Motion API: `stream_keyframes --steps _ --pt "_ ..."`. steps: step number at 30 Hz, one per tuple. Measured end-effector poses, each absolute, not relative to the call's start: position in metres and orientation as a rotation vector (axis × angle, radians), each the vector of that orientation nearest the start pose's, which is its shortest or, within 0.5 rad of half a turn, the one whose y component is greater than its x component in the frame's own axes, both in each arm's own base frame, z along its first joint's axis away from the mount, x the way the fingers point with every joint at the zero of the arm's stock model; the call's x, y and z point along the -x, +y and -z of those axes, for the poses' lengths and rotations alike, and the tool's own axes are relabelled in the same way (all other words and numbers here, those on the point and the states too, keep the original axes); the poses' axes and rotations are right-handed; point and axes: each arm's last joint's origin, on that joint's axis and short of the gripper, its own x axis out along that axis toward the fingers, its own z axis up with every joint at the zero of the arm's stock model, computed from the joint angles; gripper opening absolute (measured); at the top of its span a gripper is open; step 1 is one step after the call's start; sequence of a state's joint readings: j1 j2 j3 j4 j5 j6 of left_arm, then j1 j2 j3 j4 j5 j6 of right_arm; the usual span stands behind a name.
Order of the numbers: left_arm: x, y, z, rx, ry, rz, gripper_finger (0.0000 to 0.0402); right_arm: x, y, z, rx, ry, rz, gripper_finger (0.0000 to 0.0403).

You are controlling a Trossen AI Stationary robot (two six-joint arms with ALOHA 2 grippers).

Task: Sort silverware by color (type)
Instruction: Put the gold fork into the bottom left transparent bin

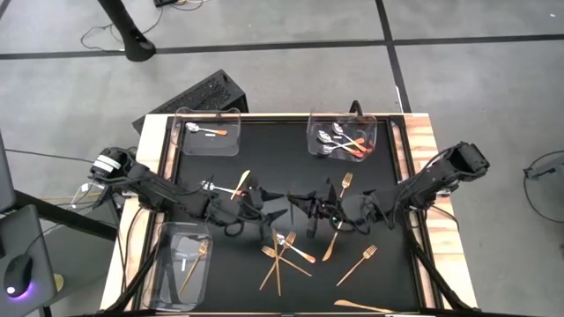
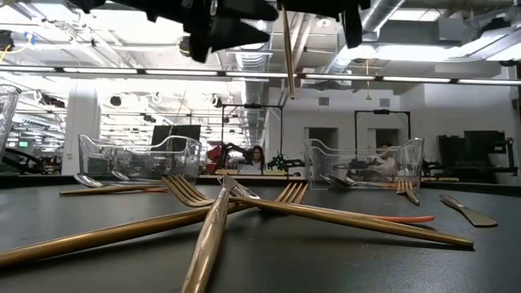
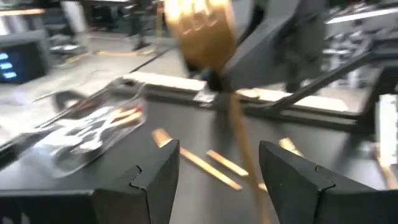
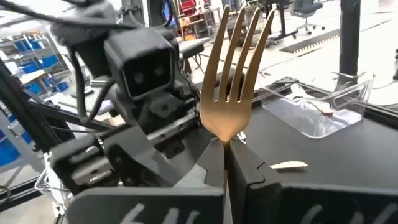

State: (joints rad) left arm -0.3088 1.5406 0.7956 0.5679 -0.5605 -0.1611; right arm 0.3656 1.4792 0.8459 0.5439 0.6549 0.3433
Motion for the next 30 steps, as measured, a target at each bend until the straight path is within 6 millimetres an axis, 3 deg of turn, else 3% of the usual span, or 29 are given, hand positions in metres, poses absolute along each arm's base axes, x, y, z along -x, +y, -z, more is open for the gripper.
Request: stream_keyframes --steps 11,16,19,22,30 --pt "-0.321 -0.065 -0.235 0.132 0.099 -0.136 0.0165 -0.307 0.095 -0.266 -0.216 0.017 0.203 0.0013" --pt "-0.322 -0.061 -0.237 0.122 0.077 -0.058 0.0120 -0.309 0.092 -0.266 -0.211 0.022 0.170 0.0013" --pt "-0.323 -0.063 -0.237 0.106 0.085 -0.010 0.0073 -0.309 0.092 -0.266 -0.209 0.025 0.146 0.0016" --pt "-0.322 -0.064 -0.234 0.070 0.125 0.018 0.0017 -0.309 0.093 -0.265 -0.199 0.034 0.138 0.0031" --pt "-0.297 -0.069 -0.234 0.069 0.347 -0.051 0.0005 -0.307 0.096 -0.267 -0.212 0.023 0.142 0.0091"
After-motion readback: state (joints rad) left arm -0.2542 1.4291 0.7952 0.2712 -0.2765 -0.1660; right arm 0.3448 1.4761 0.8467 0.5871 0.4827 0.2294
